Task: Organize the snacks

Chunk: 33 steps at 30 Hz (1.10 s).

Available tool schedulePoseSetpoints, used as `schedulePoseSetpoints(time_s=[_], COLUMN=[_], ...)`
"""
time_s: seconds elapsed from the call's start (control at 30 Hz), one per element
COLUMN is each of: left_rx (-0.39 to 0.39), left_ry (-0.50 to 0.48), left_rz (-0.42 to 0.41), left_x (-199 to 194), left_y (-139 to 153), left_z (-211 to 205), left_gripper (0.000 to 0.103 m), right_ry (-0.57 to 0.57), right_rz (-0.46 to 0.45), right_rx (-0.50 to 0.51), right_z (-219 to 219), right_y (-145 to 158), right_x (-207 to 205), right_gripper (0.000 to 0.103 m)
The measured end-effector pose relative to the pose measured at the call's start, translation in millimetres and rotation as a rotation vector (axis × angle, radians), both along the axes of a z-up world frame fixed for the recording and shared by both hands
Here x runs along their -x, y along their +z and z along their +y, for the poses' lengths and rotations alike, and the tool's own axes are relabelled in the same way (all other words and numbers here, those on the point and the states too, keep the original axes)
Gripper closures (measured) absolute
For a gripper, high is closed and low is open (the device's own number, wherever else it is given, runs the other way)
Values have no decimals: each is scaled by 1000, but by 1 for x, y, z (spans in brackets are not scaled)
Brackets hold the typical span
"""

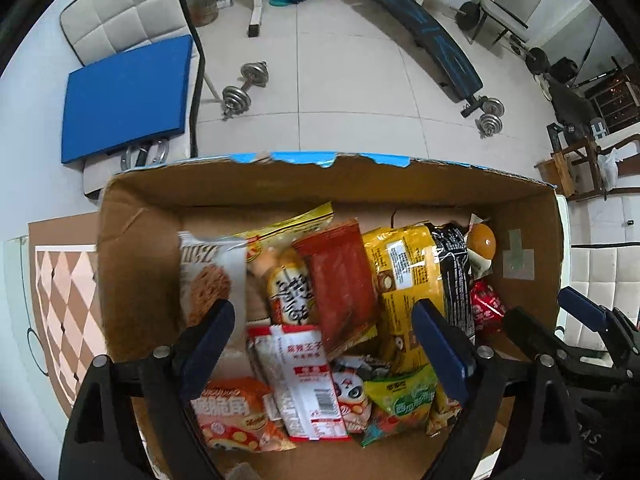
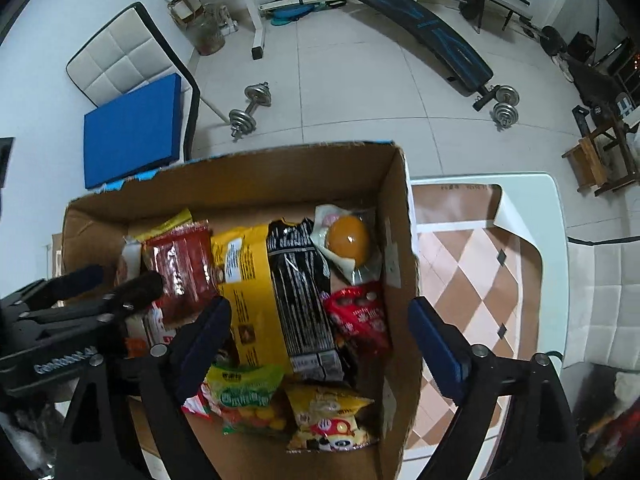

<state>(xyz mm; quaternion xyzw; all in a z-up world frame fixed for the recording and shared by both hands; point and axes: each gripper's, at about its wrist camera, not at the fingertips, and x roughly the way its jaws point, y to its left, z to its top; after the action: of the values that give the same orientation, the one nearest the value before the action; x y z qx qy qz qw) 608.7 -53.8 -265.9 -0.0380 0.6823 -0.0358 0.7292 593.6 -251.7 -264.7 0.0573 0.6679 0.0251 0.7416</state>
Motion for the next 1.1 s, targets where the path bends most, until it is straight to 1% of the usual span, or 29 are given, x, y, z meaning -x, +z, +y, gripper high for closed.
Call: schedulePoseSetpoints(time_s=[0.3,0.37,0.43,0.57,0.8,1.0,1.1], left_rx=[5,3,-16,-38,-72,-70,-68], left_ry=[27,36,33,30,36,37,43], left_rz=[-42,-67,-108,-177,-285,-362,-402], left_x=[30,40,53,80,135,180,206], left_y=[28,38,50,70,102,137,157], left_z=[11,10,8,4,-4,-8,-10], left_gripper=[12,12,12,12,12,12,12], right_ry=[11,13,16,14,28,27,23], right_rz=[-20,-34,-51,-105,-172,-227,-265], right_rx=[8,4,2,13,12,1,-10], right_z=[2,2,3,1,-2,-10,-15], right_y=[19,26,32,48,73,105,126], right_x=[22,31,41,71,123,168,194], right_gripper=[10,9,9,9,10,10,10])
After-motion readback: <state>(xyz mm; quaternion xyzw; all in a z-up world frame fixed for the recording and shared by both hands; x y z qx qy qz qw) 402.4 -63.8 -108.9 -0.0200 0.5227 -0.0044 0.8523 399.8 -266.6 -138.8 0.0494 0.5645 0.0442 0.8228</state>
